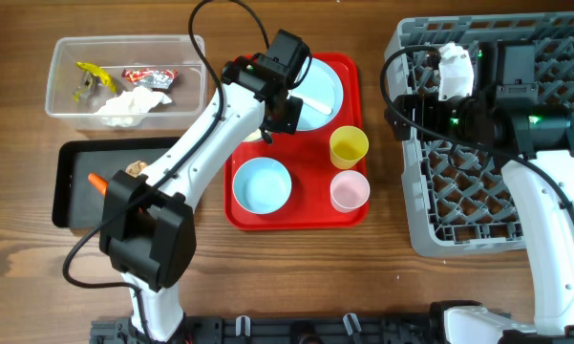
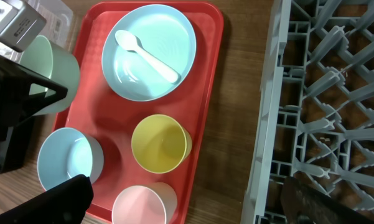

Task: Sort waste into correct bins and load items into the dishwasher rack
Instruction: 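Grasp the green rice bowl rim with left gripper and lift it, then tip the green bowl over black tray with left gripper to pour rice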

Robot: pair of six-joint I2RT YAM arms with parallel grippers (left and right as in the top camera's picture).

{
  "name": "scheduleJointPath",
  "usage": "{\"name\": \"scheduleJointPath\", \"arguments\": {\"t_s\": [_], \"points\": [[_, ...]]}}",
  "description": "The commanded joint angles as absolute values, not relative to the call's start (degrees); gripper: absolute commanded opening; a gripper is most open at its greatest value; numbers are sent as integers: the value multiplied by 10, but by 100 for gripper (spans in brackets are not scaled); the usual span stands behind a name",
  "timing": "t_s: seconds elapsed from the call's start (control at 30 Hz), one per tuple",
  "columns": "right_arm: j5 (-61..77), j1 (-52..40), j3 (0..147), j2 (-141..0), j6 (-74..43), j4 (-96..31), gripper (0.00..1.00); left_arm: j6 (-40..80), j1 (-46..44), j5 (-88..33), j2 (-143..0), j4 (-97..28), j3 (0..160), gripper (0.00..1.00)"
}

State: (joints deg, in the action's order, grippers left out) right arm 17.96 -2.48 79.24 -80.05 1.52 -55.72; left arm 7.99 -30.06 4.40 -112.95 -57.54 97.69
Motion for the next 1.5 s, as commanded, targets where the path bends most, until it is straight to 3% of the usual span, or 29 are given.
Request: {"name": "scheduleJointPath", "arguments": {"t_s": [0.0, 0.6, 0.97, 1.23, 1.47], "points": [[176, -27, 801, -805, 13, -559, 100, 86, -301, 41, -1114, -578, 987, 4], [176, -27, 801, -805, 14, -562, 100, 160, -273, 41, -1031, -635, 987, 4], [176, -27, 801, -805, 15, -562, 100, 155, -3, -16, -1016, -780, 985, 4], [176, -27, 801, -814, 15, -562, 100, -34, 154, -294, -1016, -793, 961, 4], [176, -27, 801, -841, 13, -565, 100, -201, 282, -486, -1016, -788, 821, 4]]}}
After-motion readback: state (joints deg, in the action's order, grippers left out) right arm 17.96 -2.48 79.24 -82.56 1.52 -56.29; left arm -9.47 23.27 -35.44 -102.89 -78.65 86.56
